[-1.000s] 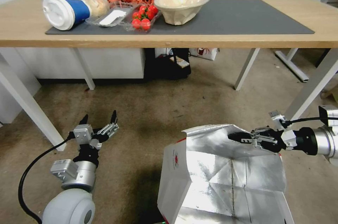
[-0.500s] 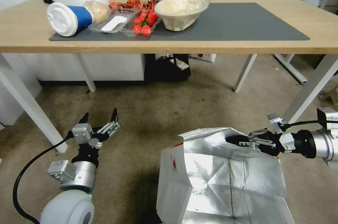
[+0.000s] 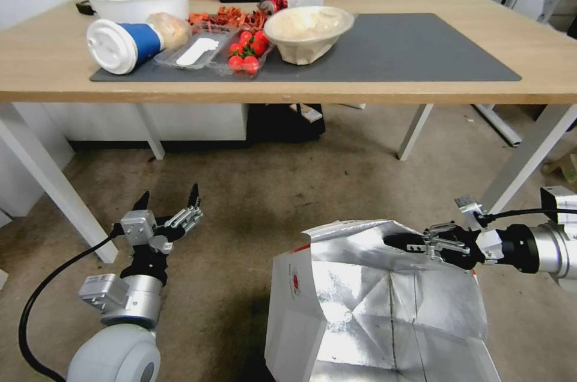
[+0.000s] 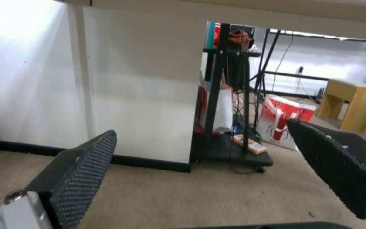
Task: Pick up the food delivery bag from the floor and place it on the table.
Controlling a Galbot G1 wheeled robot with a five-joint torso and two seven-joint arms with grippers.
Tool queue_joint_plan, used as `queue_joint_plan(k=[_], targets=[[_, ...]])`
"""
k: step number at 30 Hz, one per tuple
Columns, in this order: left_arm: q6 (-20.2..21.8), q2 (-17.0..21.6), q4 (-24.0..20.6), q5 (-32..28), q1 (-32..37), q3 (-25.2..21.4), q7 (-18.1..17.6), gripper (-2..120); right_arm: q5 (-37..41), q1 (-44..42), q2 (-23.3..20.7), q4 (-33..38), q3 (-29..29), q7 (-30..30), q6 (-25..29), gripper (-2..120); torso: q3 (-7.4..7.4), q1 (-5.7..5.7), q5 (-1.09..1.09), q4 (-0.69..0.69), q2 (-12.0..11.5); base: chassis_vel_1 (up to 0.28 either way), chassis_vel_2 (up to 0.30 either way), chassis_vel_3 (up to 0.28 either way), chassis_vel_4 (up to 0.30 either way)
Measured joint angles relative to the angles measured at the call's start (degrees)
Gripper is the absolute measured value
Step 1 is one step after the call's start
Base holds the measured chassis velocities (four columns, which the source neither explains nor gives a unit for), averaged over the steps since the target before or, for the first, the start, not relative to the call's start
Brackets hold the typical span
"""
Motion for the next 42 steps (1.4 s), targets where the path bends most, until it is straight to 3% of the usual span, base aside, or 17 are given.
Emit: queue_joint_plan(k=[18, 42], targets=[[0.0, -0.1, 0.4, 0.2, -0.3, 0.2, 0.2, 100, 0.0, 0.3, -0.7, -0.2, 0.0, -0.3, 0.1, 0, 3.79, 1.04, 0.00, 0.00, 4.8, 0.000, 0.000, 0.000, 0.000], [0.0, -0.1, 1.1, 0.4, -0.6, 0.5, 0.5, 100, -0.2, 0.4, -0.6, -0.4, -0.1, -0.5, 0.2, 0, 7.46, 2.63, 0.00, 0.00, 10.0, 0.000, 0.000, 0.000, 0.000]])
